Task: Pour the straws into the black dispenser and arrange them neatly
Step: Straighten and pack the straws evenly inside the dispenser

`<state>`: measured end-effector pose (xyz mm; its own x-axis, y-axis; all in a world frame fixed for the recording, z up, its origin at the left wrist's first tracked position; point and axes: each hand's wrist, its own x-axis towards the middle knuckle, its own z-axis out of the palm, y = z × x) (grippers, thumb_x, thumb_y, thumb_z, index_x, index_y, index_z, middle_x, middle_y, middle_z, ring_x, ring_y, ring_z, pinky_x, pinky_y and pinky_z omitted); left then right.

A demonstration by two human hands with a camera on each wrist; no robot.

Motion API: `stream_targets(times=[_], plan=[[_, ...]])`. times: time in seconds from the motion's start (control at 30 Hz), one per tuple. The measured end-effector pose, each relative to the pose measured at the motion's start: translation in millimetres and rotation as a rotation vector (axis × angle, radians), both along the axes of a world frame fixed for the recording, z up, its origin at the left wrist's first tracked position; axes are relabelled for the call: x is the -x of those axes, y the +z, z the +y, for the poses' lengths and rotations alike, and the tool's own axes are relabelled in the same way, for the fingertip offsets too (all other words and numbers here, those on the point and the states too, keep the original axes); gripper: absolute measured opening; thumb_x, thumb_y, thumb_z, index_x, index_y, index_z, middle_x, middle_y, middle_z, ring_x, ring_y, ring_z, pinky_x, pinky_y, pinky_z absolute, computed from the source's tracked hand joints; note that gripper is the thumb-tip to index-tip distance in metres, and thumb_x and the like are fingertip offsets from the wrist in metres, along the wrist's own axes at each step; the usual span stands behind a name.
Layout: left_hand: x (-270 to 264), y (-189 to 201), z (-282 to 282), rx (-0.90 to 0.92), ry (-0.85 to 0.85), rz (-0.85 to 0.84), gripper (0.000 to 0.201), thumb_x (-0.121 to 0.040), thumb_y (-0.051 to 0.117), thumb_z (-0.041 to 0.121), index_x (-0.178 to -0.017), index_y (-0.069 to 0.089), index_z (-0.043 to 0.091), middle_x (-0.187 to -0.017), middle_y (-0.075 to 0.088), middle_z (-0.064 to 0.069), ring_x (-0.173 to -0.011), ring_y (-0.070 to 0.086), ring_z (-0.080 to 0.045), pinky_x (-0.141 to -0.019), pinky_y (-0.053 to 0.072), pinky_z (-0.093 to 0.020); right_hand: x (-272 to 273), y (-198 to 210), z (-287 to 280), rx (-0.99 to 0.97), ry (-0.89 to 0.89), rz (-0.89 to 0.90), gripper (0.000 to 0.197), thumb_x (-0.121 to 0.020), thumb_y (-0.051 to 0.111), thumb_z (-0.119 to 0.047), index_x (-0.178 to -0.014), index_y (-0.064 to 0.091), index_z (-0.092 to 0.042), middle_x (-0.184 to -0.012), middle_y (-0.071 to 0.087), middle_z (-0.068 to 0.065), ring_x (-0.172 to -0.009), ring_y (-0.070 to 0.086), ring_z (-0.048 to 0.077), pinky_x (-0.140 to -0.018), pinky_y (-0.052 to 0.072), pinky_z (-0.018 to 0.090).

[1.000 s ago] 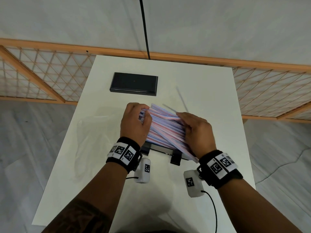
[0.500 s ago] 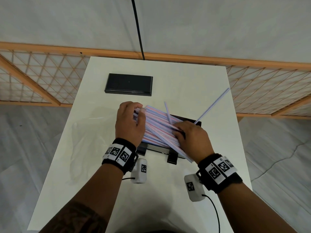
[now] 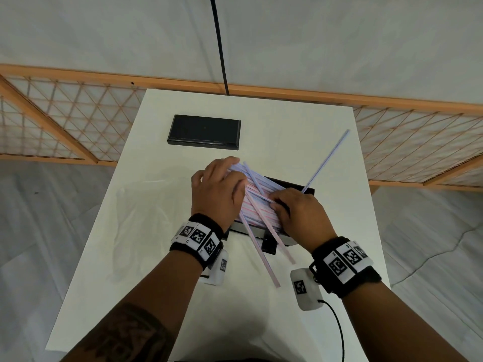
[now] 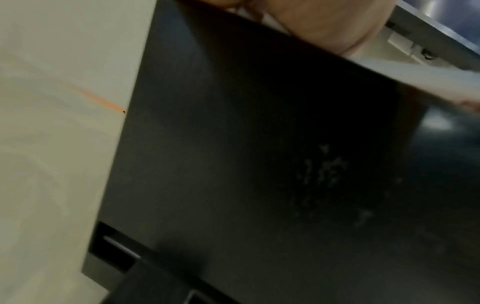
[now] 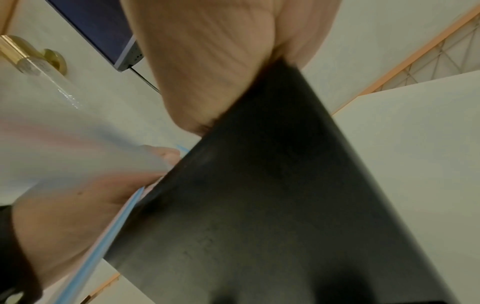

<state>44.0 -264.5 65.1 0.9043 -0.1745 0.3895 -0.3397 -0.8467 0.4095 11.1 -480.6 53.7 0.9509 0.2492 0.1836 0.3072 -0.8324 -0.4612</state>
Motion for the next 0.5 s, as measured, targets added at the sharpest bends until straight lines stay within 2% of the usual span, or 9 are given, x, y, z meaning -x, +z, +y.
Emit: stream_targets(times=[0.1,0.2,0.27,0.33,0.37,0.43,0.5], plan=[[0.1,0.8,-7.8,0.015,0.101,0.058,0.003,-0.086,0.065,0.027,-0.084,0.063,0.026,-0.130,0.056,0.009,-0.119,0.051,-0.015,-0.096,0.036,-0.042,6.8,5.2,0.2,-0.010,0.036,-0.067,0.032,-0.097,0.049,-0.027,-0.103,0.077,-0.014,-0.098,0.075,-0.001,-0.088,0.070,0.022,-0.072,0.051,0.029],[-1.8,0.9,-12.7,-0.008,0.164,0.078,0.007,-0.085,0.062,0.030,-0.082,0.061,0.024,-0.123,0.056,0.006,-0.115,0.053,-0.017,-0.095,0.038,-0.042,14.1,16.2,2.7,-0.058,-0.058,-0.164,0.034,-0.100,0.048,-0.034,-0.088,0.076,-0.018,-0.080,0.070,-0.002,-0.072,0.065,0.021,-0.061,0.046,0.030],[-3.0,1.0,-14.0,-0.017,0.178,0.084,0.008,-0.085,0.061,0.030,-0.082,0.060,0.023,-0.121,0.056,0.006,-0.112,0.054,-0.017,-0.094,0.039,-0.041,18.8,24.0,3.4,-0.162,-0.234,-0.255,0.028,-0.099,0.057,-0.035,-0.083,0.070,-0.017,-0.076,0.064,-0.002,-0.069,0.059,0.021,-0.062,0.043,0.030],[-3.4,0.9,-14.4,-0.014,0.178,0.088,0.007,-0.085,0.061,0.030,-0.082,0.060,0.023,-0.120,0.056,0.006,-0.111,0.054,-0.017,-0.094,0.039,-0.041,15.7,26.6,-0.2,-0.358,-0.524,-0.283,0.026,-0.093,0.070,-0.038,-0.092,0.061,-0.014,-0.092,0.057,-0.001,-0.085,0.054,0.020,-0.076,0.042,0.029],[-3.4,0.6,-14.2,-0.011,0.179,0.090,0.007,-0.085,0.062,0.029,-0.082,0.060,0.023,-0.120,0.056,0.006,-0.111,0.054,-0.017,-0.094,0.038,-0.040,10.4,24.9,-3.5,-0.449,-0.682,-0.225,0.038,-0.088,0.075,-0.042,-0.102,0.055,-0.012,-0.103,0.052,0.001,-0.095,0.051,0.022,-0.083,0.039,0.028],[-3.0,0.4,-14.2,-0.010,0.183,0.096,0.007,-0.084,0.063,0.029,-0.081,0.060,0.023,-0.120,0.056,0.006,-0.111,0.054,-0.017,-0.094,0.038,-0.040,-3.8,19.6,-8.4,-0.610,-0.857,0.099,0.055,-0.088,0.073,-0.047,-0.122,0.046,-0.012,-0.119,0.047,0.007,-0.112,0.049,0.026,-0.091,0.036,0.029],[-3.3,0.7,-15.3,-0.012,0.190,0.106,0.007,-0.084,0.063,0.029,-0.082,0.060,0.023,-0.120,0.057,0.006,-0.112,0.054,-0.018,-0.094,0.038,-0.041,-15.3,11.5,-10.6,-0.621,-0.783,0.368,0.040,-0.098,0.059,-0.043,-0.126,0.052,-0.015,-0.118,0.058,0.008,-0.114,0.057,0.028,-0.089,0.038,0.028]])
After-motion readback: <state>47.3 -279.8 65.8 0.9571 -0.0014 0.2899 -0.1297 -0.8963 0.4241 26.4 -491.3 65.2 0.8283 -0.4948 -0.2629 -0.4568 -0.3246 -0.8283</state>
